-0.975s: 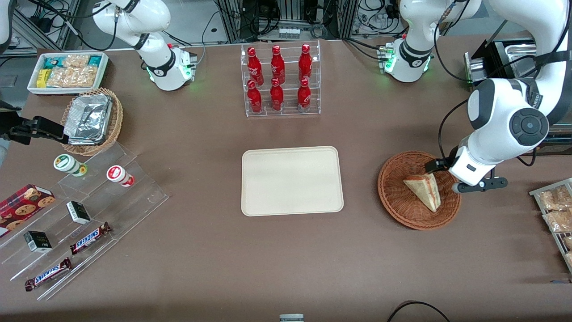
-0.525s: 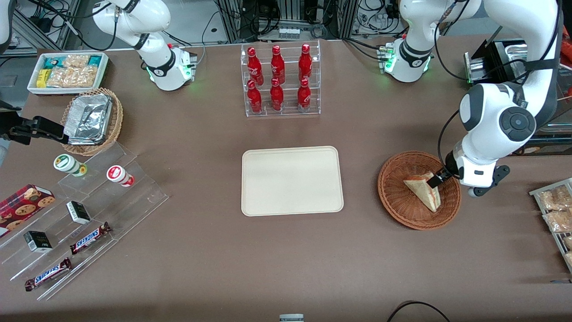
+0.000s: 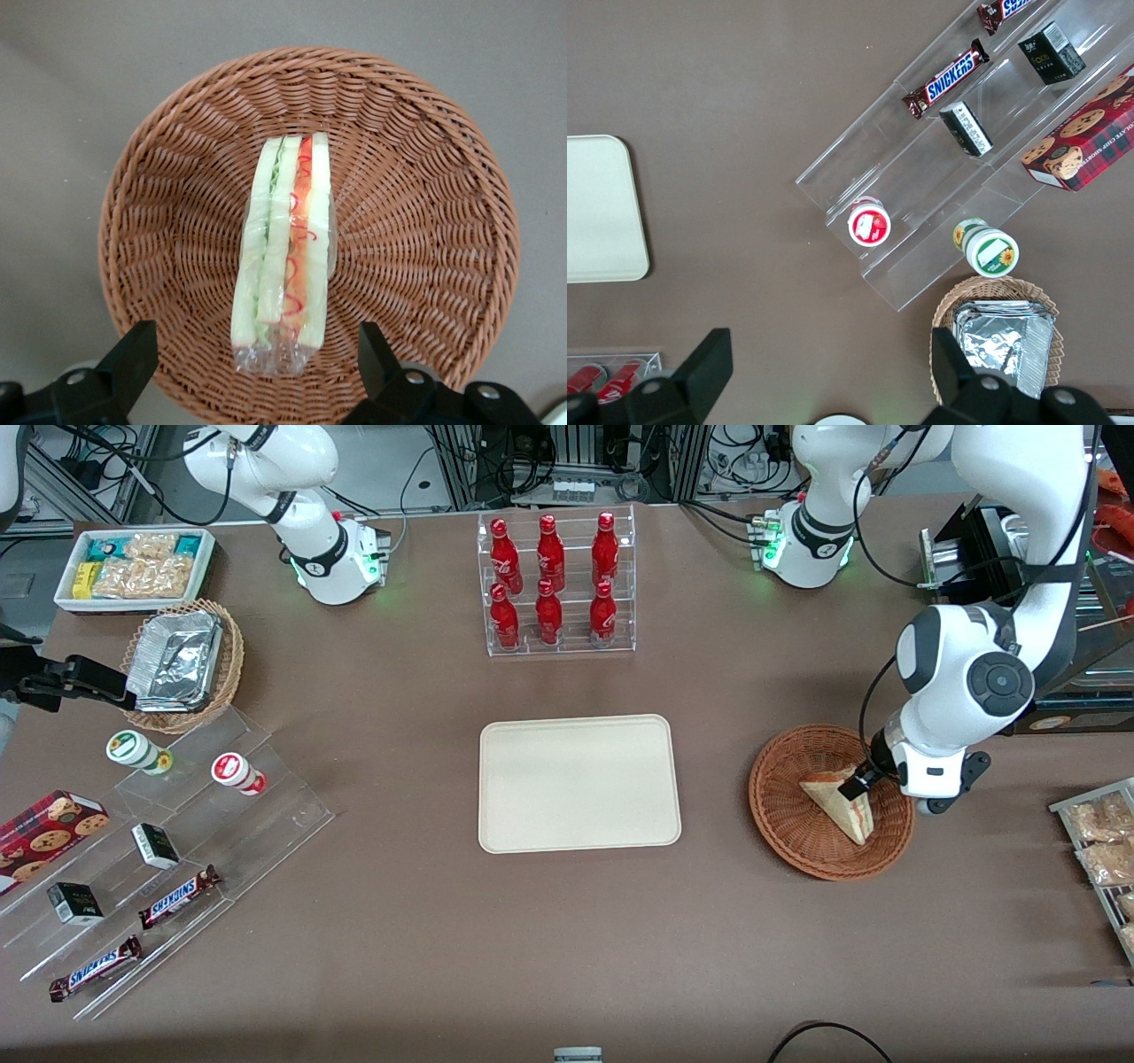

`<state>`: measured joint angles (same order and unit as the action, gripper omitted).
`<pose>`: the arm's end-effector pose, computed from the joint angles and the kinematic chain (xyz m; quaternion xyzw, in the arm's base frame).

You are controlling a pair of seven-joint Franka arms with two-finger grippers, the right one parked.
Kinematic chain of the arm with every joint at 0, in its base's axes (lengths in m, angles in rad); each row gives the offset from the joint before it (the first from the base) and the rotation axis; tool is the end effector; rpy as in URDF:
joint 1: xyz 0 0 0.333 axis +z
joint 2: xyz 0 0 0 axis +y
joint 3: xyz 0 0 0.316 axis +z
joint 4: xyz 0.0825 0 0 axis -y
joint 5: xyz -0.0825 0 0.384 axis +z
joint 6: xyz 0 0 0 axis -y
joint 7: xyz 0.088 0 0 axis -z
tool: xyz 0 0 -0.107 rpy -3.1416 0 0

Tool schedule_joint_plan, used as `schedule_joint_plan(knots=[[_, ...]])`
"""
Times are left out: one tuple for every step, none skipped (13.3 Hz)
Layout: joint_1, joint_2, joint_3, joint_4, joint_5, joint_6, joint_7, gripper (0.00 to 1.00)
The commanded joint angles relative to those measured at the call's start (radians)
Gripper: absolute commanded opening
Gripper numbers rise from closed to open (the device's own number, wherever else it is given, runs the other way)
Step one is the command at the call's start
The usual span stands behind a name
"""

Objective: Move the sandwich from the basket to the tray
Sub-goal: 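Close the left gripper on the wrapped sandwich wedge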

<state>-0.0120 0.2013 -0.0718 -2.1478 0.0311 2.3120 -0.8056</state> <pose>0.5575 -0.0458 0.3054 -0.9389 -0.3436 0.0147 0.0115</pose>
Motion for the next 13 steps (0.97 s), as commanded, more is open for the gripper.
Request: schedule_joint_plan(knots=[[0.009, 0.038, -0.006, -0.001, 0.003, 0.046, -0.018, 1.0], [0.01, 0.052, -0.006, -0.001, 0.001, 0.062, -0.02, 1.0], [0.01, 0.064, -0.006, -0.003, 0.001, 0.084, -0.02, 1.0], [0.01, 0.078, -0.006, -0.003, 0.0, 0.096, -0.021, 1.0], [0.01, 0.085, -0.006, -0.003, -0.01, 0.107, -0.021, 1.0], [0.01, 0.095, -0.008, -0.004, -0.022, 0.116, -0.021, 1.0], [0.01, 0.098, -0.006, -0.006, -0.023, 0.118, -0.021, 1.0], [0.023, 0.104, -0.008, -0.004, -0.034, 0.115, -0.021, 0.94], [0.029, 0.104, -0.008, -0.004, -0.054, 0.109, -0.018, 0.62], [0.029, 0.099, -0.008, -0.006, -0.06, 0.103, -0.011, 0.15], [0.03, 0.095, -0.008, -0.004, -0.06, 0.095, -0.003, 0.0], [0.03, 0.092, -0.008, 0.005, -0.06, 0.071, -0.001, 0.0], [0.03, 0.09, -0.006, 0.028, -0.06, 0.041, -0.001, 0.0]])
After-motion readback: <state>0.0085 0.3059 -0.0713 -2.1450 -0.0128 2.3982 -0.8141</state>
